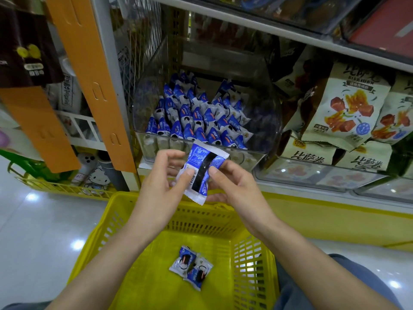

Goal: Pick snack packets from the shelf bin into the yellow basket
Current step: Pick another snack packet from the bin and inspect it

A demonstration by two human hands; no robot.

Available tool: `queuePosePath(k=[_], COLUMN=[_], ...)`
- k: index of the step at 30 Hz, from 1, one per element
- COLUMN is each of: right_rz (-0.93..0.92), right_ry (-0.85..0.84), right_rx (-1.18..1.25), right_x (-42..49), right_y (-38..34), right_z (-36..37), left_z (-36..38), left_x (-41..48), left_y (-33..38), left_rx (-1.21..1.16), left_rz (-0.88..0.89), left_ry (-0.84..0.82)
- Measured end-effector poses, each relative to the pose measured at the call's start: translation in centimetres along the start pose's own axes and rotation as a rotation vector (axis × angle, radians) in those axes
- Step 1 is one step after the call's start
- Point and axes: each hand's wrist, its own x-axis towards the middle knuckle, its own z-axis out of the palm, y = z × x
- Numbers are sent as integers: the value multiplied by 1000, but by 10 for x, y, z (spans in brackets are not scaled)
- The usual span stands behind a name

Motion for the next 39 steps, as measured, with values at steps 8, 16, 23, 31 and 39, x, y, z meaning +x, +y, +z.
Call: queuePosePath(k=[8,16,23,31,39], right_rz=[-35,-134,-163,-202,-204], right_ry=[-33,-129,-152,-114,-77], right_rx=[-14,-96,-122,-290,-334], right_x=[1,2,3,2,2], right_y=[3,8,8,17,21], right_z=[1,-2,-2,0,-1], left_z=[2,-2,-11,-5,0], left_x=[-7,-11,-8,-14,-7], left_y=[0,5,10,15,2], left_rx=[287,367,500,722,477], left_rz=[130,119,184,338,205], left_ry=[-70,-134,-144,-59,26])
